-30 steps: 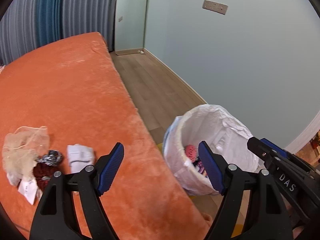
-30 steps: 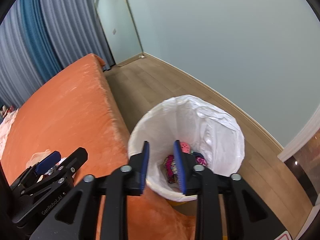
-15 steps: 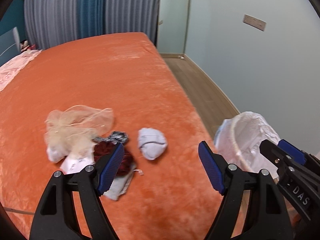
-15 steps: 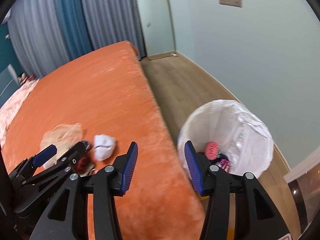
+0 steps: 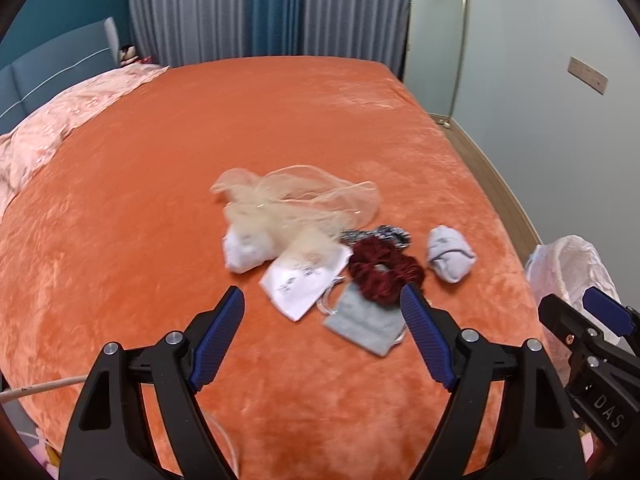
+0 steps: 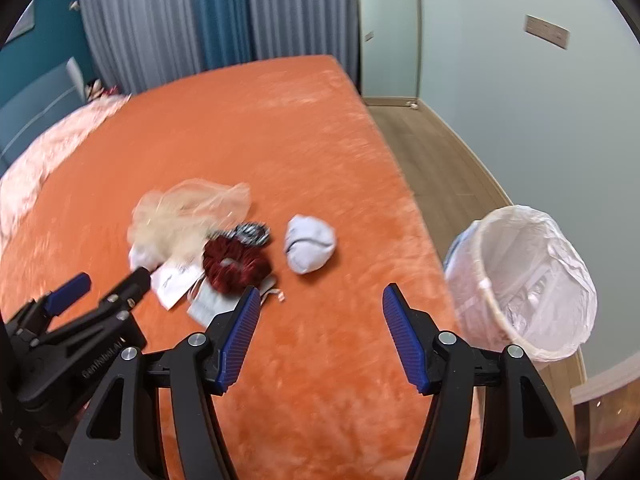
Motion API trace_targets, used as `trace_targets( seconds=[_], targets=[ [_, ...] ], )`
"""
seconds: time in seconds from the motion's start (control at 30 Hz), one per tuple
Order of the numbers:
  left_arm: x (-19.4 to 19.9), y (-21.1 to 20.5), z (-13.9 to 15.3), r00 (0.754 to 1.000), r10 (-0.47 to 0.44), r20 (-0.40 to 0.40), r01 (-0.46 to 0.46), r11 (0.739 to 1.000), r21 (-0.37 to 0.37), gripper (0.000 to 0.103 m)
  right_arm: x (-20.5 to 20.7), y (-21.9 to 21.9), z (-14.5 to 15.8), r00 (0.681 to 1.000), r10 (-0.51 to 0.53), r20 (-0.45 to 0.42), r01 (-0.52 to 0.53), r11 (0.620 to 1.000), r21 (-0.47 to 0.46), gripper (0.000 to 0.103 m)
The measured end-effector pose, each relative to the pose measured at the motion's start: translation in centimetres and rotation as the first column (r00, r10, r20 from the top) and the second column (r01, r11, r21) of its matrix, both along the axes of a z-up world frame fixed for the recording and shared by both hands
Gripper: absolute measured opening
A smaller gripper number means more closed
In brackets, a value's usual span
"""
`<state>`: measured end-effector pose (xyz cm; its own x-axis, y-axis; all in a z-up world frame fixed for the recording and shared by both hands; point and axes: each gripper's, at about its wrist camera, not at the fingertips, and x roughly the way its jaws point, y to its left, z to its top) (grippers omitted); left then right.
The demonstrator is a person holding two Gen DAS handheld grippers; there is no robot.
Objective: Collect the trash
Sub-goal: 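Move both tools back over the remaining items on the bed, then grasp the white sock with the left tool while the right tool grasps the dark red scrunchie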
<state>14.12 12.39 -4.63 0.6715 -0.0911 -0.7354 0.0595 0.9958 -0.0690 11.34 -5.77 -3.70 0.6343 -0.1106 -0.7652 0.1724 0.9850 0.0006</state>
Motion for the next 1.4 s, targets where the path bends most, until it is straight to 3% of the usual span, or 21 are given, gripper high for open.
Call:
trace_targets(
  seconds=[0.57, 0.83, 1.1, 1.4],
  targets=[
    [-1.3, 6.6, -0.6, 0.991, 0.129, -0.016, -0.130, 0.990, -0.046, 0.077, 0.7, 4.5, -1.1, 0.998, 0.063, -0.027, -0.065, 0.996, -0.068, 0.062],
    [-0.7, 7.6, -1.2, 0.992, 0.123, -0.023, -0.124, 0.992, -0.033, 0.077, 1.4, 4.1, -1.7, 0.999, 0.035, -0.033, -0.038, 0.997, -0.072, 0.062],
    [2.7, 8.5, -2.4, 0.990, 0.131, -0.043, -0.132, 0.991, -0.014, 0.077, 3.4, 3.2, -3.2, 0.999, 0.006, -0.049, -0.009, 0.998, -0.055, 0.062],
    [8.8, 9.4, -5.4, 0.985, 0.132, -0.113, -0.139, 0.989, -0.054, 0.077, 7.0, 3.6, -6.4, 0.996, 0.013, -0.088, -0.015, 1.000, -0.018, 0.062]
  ],
)
